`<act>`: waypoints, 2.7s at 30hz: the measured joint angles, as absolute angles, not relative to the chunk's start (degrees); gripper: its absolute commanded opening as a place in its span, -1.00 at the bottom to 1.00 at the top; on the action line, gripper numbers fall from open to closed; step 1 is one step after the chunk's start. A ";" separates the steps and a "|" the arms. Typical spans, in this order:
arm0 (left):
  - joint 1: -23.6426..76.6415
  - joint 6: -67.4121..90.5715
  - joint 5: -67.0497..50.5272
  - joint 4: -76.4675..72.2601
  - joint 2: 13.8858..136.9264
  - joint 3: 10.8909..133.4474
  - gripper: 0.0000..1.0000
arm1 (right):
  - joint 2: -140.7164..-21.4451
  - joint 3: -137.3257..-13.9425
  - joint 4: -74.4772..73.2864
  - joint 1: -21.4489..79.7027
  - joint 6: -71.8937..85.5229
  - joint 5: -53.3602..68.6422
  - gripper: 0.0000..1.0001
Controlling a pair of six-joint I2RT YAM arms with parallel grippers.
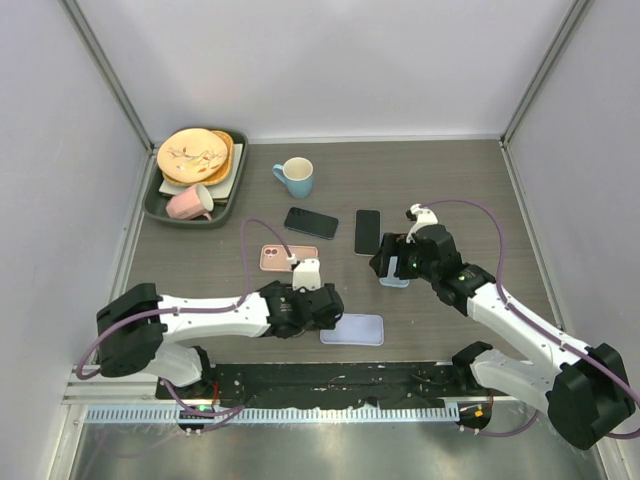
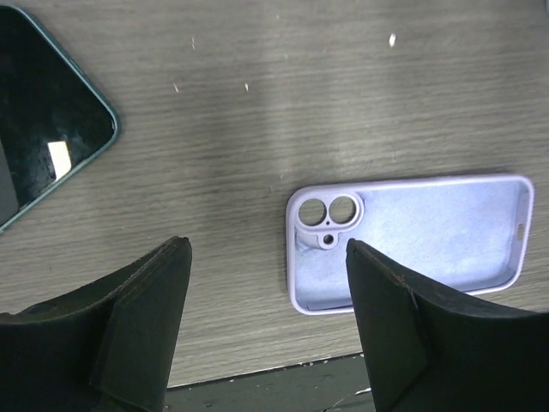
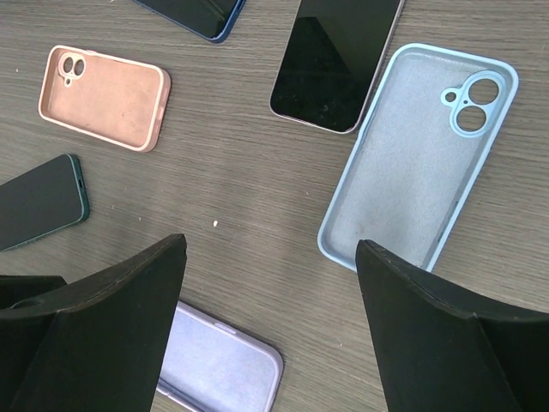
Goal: Put the phone into the phone case
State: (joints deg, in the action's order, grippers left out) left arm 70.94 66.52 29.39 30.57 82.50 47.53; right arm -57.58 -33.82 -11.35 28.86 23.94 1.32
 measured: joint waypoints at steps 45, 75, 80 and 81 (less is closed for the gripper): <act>21.71 56.82 11.14 37.41 46.85 28.93 0.46 | -84.47 -44.40 -4.86 40.93 26.96 11.49 0.71; 21.61 54.57 7.20 21.06 54.76 21.54 0.13 | -105.65 -56.27 4.60 44.53 32.58 22.22 0.15; 21.82 53.76 2.02 11.99 60.99 22.44 0.10 | -105.89 -56.36 4.73 44.53 33.85 22.74 0.12; 22.11 53.76 1.39 10.66 62.08 22.57 0.10 | -105.89 -56.36 4.75 44.53 34.06 22.76 0.12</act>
State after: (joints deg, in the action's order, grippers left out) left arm 22.11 53.76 1.39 10.66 62.08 22.57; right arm -105.89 -56.36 4.75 44.53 34.06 22.76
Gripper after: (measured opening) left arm 0.550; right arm 0.566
